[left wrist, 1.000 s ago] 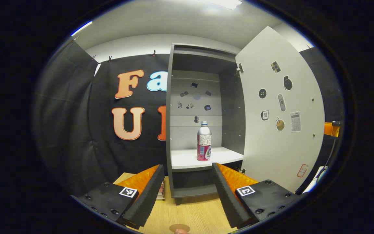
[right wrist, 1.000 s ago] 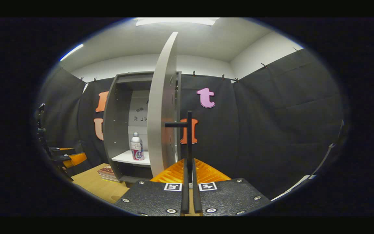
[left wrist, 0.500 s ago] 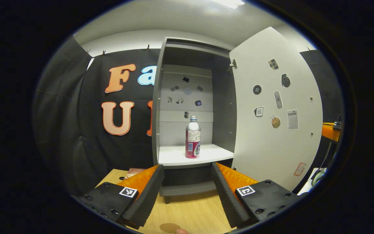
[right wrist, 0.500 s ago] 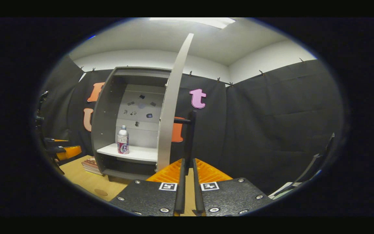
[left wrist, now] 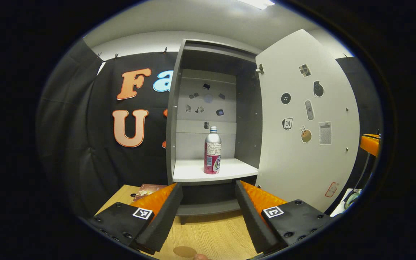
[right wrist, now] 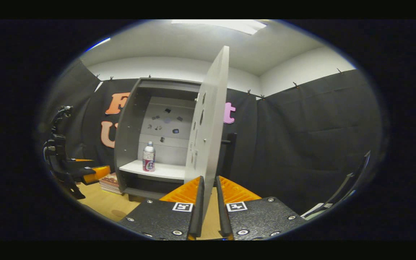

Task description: Open the cabinet door with the right hand, grasp the bottle in the cabinet with the left hand and place it on the coaster, then close the cabinet door with the right hand.

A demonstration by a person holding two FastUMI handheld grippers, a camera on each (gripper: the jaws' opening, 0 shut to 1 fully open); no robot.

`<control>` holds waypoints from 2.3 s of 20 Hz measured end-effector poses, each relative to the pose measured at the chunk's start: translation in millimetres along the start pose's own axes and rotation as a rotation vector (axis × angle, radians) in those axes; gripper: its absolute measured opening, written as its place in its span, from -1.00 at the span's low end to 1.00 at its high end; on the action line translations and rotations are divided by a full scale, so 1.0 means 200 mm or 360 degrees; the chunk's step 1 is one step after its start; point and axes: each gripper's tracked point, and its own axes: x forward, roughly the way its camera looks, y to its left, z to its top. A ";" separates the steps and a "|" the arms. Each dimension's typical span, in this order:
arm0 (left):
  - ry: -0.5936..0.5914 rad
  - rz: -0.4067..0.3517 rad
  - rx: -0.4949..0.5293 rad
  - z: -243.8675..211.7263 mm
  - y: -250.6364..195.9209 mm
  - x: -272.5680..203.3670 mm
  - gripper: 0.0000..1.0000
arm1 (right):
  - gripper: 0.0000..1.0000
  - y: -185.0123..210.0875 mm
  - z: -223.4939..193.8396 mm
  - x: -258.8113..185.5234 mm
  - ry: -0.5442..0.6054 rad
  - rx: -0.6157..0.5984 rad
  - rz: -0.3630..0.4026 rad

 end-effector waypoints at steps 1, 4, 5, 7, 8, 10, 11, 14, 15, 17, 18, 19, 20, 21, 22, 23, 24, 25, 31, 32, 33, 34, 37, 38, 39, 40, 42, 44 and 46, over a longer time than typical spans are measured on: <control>0.0002 0.0009 -0.0004 0.00 0.01 -0.01 0.90 | -0.60 0.04 0.00 0.00 -0.0009 0.0013 0.0045; 0.0001 0.0009 -0.0002 0.00 0.03 0.00 0.90 | -0.60 0.14 -0.01 0.00 -0.0007 0.0071 0.0146; -0.0004 0.0002 0.0006 0.01 0.04 0.00 0.90 | -0.60 0.17 -0.01 0.00 0.0001 0.0098 0.0170; -0.0046 -0.0011 0.0033 0.04 0.06 0.03 0.90 | -0.60 0.23 -0.03 0.01 0.0022 0.0135 0.0225; -0.0063 -0.0017 0.0043 0.05 0.08 0.05 0.90 | -0.60 0.25 -0.02 0.03 0.0028 0.0138 0.0235; -0.0081 -0.0059 0.0045 0.05 0.09 0.13 0.90 | -0.48 0.28 -0.03 0.08 0.0020 0.0133 0.0231; -0.0088 -0.0088 0.0040 0.06 0.10 0.19 0.91 | -0.45 0.29 -0.03 0.11 0.0017 0.0125 0.0211; -0.0070 -0.0194 0.0021 0.03 0.14 0.34 0.89 | -0.39 0.32 -0.02 0.18 0.0011 0.0082 0.0149; -0.0076 -0.0237 0.0005 0.03 0.14 0.39 0.91 | -0.39 0.33 -0.02 0.21 0.0003 0.0070 0.0127; -0.0089 -0.0319 -0.0017 0.03 0.14 0.48 0.90 | -0.26 0.36 -0.03 0.24 0.0005 0.0077 0.0101; -0.0096 -0.0345 -0.0025 0.02 0.16 0.53 0.90 | -0.19 0.38 -0.04 0.25 0.0020 0.0085 0.0089; -0.0099 -0.0366 -0.0032 0.02 0.16 0.57 0.90 | -0.11 0.40 -0.05 0.25 0.0040 0.0088 0.0084; -0.0095 -0.0382 -0.0040 0.02 0.16 0.61 0.90 | -0.07 0.41 -0.07 0.27 0.0060 0.0087 0.0079; -0.0087 -0.0398 -0.0048 0.02 0.15 0.65 0.91 | -0.05 0.41 -0.08 0.27 0.0073 0.0081 0.0078; -0.0084 -0.0412 -0.0061 0.02 0.15 0.68 0.90 | 0.02 0.42 -0.08 0.28 0.0081 0.0072 0.0074; -0.0091 -0.0424 -0.0064 0.03 0.14 0.71 0.92 | 0.05 0.42 -0.08 0.29 0.0078 0.0060 0.0075; -0.0104 -0.0427 -0.0061 0.04 0.13 0.75 0.90 | 0.13 0.42 -0.08 0.31 0.0073 0.0051 0.0078; -0.0120 -0.0424 -0.0051 0.05 0.12 0.79 0.92 | 0.18 0.42 -0.08 0.32 0.0069 0.0046 0.0085; -0.0147 -0.0442 0.0005 0.04 -0.02 1.03 0.89 | 0.84 0.34 -0.11 0.42 0.0037 -0.0036 0.0039; -0.0145 -0.0443 0.0018 0.03 -0.04 1.07 0.90 | 0.87 0.34 -0.12 0.43 0.0032 -0.0037 0.0034; -0.0145 -0.0443 0.0027 0.02 -0.05 1.11 0.90 | 0.87 0.34 -0.12 0.45 0.0031 -0.0024 0.0036; -0.0143 -0.0445 0.0029 0.02 -0.07 1.15 0.90 | 0.87 0.35 -0.13 0.46 0.0038 -0.0003 0.0046; -0.0149 -0.0442 0.0025 0.01 -0.09 1.25 0.89 | 0.89 0.36 -0.17 0.49 0.0066 0.0048 0.0065; -0.0150 -0.0432 0.0037 0.00 -0.08 1.30 0.90 | 0.89 0.37 -0.17 0.49 0.0071 0.0060 0.0072; -0.0148 -0.0420 0.0054 0.00 -0.08 1.34 0.90 | 0.89 0.38 -0.19 0.50 0.0075 0.0069 0.0080; -0.0139 -0.0411 0.0071 -0.02 -0.08 1.38 0.90 | 0.89 0.39 -0.19 0.51 0.0076 0.0071 0.0083; -0.0122 -0.0405 0.0101 -0.04 -0.07 1.45 0.90 | 0.90 0.38 -0.19 0.52 0.0070 0.0049 0.0072; -0.0124 -0.0417 0.0117 -0.05 -0.09 1.51 0.90 | 0.90 0.37 -0.20 0.54 0.0074 0.0032 0.0062; -0.0122 -0.0424 0.0126 -0.06 -0.10 1.55 0.90 | 0.90 0.39 -0.21 0.53 0.0088 0.0044 0.0081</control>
